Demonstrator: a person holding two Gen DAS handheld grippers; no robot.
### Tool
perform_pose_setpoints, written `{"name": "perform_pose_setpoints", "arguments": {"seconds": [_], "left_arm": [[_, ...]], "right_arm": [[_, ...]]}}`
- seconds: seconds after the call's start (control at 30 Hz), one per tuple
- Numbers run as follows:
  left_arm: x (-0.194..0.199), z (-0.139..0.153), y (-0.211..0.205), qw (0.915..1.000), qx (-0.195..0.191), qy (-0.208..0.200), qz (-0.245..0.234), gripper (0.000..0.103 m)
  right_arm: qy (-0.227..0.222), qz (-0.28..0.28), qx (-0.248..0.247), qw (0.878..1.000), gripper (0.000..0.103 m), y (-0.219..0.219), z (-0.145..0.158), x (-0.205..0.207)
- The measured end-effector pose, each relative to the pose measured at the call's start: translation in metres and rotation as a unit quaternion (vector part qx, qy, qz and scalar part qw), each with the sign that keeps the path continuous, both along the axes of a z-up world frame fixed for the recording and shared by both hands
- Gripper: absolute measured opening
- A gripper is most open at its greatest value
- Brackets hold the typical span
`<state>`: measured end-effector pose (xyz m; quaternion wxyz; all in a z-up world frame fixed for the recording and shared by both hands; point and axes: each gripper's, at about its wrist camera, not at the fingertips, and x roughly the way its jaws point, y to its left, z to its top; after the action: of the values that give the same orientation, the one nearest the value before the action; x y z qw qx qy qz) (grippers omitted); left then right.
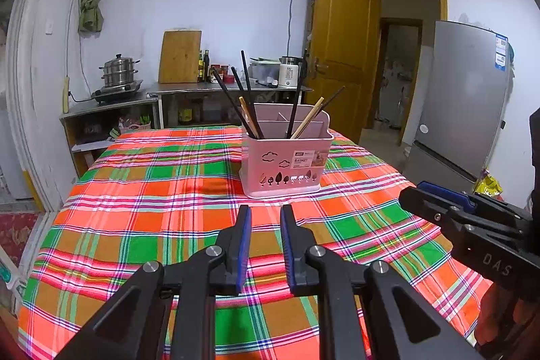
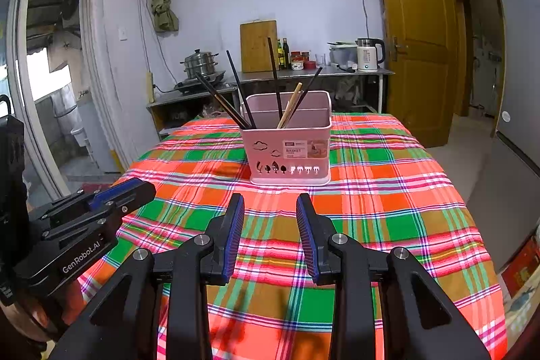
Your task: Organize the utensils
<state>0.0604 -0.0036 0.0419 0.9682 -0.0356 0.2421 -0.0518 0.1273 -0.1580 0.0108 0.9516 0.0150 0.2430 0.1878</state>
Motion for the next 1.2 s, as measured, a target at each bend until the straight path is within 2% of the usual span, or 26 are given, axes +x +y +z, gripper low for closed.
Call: {"name": "perform_pose_setpoints", "arguments": {"seconds": [0.87,1.2], "left_arm": [[0.0003,-0.0023,-0.0045,0.9999,0.008,0.003,-0.007,0.017],[-0.0024,-0.0029,0.0001,0.9999,-0.002,0.0,-0.014,0.017]], "right_arm": [[0.003,0.0,0.0,1.0,0.033,0.0017,0.001,-0.0017],[0.004,-0.001,0.0,1.0,0.033,0.0017,0.0008,-0.0021]]}}
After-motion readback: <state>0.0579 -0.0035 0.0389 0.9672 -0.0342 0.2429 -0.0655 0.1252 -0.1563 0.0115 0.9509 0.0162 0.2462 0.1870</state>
